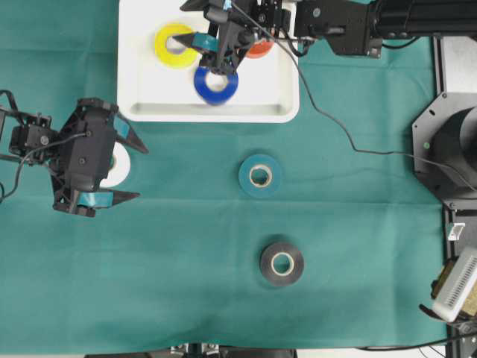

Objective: Put the tape alternately from left to right into the white case.
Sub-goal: 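Release the yellow roll in the tray and pull the right gripper back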

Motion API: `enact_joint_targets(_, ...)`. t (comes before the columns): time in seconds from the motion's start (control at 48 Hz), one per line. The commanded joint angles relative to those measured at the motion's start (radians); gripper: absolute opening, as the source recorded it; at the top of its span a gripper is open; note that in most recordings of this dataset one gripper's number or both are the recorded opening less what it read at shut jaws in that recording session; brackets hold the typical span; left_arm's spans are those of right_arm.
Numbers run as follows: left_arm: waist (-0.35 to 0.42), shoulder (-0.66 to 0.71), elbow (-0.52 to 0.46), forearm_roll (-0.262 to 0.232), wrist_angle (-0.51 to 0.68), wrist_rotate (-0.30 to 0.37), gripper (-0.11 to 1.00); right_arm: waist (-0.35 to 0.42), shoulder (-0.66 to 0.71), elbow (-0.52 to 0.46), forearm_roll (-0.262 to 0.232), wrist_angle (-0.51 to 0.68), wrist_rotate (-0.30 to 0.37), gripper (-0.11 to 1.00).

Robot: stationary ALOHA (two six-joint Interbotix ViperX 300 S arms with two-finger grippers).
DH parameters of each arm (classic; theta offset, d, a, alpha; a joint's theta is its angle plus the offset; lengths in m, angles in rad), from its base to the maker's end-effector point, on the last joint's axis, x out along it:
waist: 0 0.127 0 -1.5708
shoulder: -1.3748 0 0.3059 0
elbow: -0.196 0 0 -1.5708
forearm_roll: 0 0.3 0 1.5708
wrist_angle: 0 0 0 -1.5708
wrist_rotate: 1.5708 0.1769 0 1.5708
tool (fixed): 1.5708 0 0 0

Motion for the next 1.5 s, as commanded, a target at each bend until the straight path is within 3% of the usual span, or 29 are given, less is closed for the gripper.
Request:
enact_joint_targets(0.0, -0.003, -0.011, -0.012, -0.003, -0.008, -0.002, 0.77, 0.003, -0.051, 0.003, -0.002, 0.000, 0.003, 0.64)
enact_joint_targets(0.583, -0.008, -0.011, -0.020, -0.003, -0.008, -0.002, 0.77, 0.084, -0.270, 0.227, -0.002, -0.051, 0.003, 0.64)
enact_joint_targets(0.917, -0.008, -0.011, -0.020, -0.003, -0.008, -0.005, 0.77, 0.190, -0.347, 0.307, -0.002, -0.117, 0.005, 0.64)
enact_joint_targets(1.479, -0.009, -0.011, -0.020, -0.003, -0.008, -0.032, 0.77, 0.362, -0.405, 0.410, -0.002, -0.117, 0.005, 0.64)
